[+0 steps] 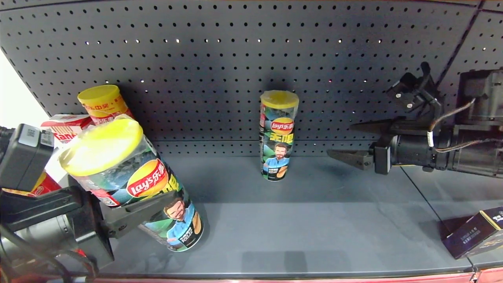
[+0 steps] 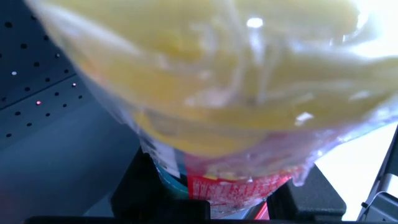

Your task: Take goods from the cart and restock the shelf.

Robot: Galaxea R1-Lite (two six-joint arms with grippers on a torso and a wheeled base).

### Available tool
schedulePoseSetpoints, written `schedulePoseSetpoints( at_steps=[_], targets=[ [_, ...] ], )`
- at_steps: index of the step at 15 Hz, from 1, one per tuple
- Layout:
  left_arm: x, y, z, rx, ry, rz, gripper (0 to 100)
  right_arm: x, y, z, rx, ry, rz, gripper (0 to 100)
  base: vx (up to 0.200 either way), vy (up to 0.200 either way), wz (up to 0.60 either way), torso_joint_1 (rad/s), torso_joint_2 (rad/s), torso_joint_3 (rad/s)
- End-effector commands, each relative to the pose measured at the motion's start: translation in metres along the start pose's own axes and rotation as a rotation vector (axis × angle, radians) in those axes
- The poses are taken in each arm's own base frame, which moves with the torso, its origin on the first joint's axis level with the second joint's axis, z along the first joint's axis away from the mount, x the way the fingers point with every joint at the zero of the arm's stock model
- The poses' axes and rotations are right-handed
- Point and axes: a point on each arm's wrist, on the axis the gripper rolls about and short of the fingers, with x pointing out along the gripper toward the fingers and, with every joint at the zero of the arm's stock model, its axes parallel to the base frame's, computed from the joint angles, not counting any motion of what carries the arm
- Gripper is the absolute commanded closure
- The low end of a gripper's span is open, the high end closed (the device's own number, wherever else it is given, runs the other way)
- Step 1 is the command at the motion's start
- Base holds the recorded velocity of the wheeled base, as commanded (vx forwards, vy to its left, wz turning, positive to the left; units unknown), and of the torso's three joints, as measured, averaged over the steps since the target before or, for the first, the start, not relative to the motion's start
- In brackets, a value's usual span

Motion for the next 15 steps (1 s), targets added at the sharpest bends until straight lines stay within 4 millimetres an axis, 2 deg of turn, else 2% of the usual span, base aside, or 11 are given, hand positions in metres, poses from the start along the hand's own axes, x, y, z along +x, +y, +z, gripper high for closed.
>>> schedulePoseSetpoints(
  at_steps=[1, 3, 5, 9, 15],
  targets=[
    [0.000, 0.000, 0.000, 0.001, -0.001, 0.000, 100, 0.009, -0.003, 0.006, -0.004, -0.002, 0.032, 0, 0.000, 0.000, 0.00, 0.000, 0.00, 0.000],
    [0.000, 0.000, -0.001, 0.000, 0.002, 0.002, 100, 0.021, -0.009, 0.006, -0.006, -0.043, 0.127, 0, 0.000, 0.000, 0.00, 0.000, 0.00, 0.000],
    [0.000, 0.000, -0.003, -0.004, 0.008, 0.001, 100, 0.028, -0.011, 0.005, -0.011, -0.055, 0.136, 0, 0.000, 0.000, 0.00, 0.000, 0.00, 0.000],
    [0.000, 0.000, -0.001, -0.002, 0.004, 0.003, 100, 0.050, -0.019, -0.006, -0.026, -0.144, 0.326, 0, 0.000, 0.000, 0.00, 0.000, 0.00, 0.000],
    [0.000, 0.000, -0.002, -0.003, 0.006, 0.005, 100, 0.078, -0.019, -0.010, -0.049, -0.185, 0.373, 0, 0.000, 0.000, 0.00, 0.000, 0.00, 0.000]
  ],
)
